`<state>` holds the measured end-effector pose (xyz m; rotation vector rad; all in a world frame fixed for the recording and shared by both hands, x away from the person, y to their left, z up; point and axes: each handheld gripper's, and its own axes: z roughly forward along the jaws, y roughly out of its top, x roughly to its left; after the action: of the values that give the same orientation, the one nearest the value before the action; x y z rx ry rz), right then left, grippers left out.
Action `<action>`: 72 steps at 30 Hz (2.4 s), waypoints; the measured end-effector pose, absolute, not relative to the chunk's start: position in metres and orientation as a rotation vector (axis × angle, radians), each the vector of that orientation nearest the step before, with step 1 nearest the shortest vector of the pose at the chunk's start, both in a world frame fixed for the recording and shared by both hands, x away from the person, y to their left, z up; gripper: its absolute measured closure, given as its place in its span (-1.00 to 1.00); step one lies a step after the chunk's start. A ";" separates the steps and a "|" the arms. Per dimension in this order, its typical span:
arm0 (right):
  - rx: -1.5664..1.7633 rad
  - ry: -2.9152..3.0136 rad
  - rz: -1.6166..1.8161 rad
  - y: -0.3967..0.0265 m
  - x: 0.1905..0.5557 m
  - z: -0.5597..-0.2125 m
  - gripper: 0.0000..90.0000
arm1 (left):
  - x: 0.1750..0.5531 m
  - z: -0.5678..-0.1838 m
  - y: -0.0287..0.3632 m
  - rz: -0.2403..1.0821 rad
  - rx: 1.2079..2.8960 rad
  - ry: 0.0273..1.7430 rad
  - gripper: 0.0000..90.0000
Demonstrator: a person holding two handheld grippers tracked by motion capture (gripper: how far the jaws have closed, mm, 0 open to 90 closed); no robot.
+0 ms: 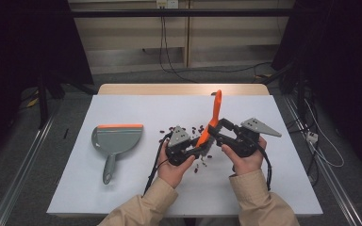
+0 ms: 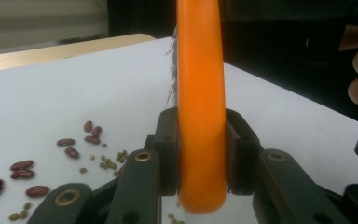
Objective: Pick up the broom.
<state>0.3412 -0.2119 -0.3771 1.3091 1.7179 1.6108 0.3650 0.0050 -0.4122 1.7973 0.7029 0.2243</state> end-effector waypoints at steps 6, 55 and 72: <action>1.376 1.716 1.627 -0.202 0.346 -0.383 -0.32 | 0.362 -0.410 0.003 0.259 1.796 0.697 0.57; 1.526 1.589 1.671 -0.193 0.356 -0.372 0.02 | 0.352 -0.407 0.012 0.394 1.743 0.708 0.58; 1.703 1.594 1.754 -0.180 0.360 -0.381 -0.08 | 0.343 -0.401 0.006 0.499 1.735 0.613 0.51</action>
<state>0.3597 -0.1800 -0.3813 1.7026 1.5937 1.7544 0.3428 0.0058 -0.4010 1.7349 0.6127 0.4988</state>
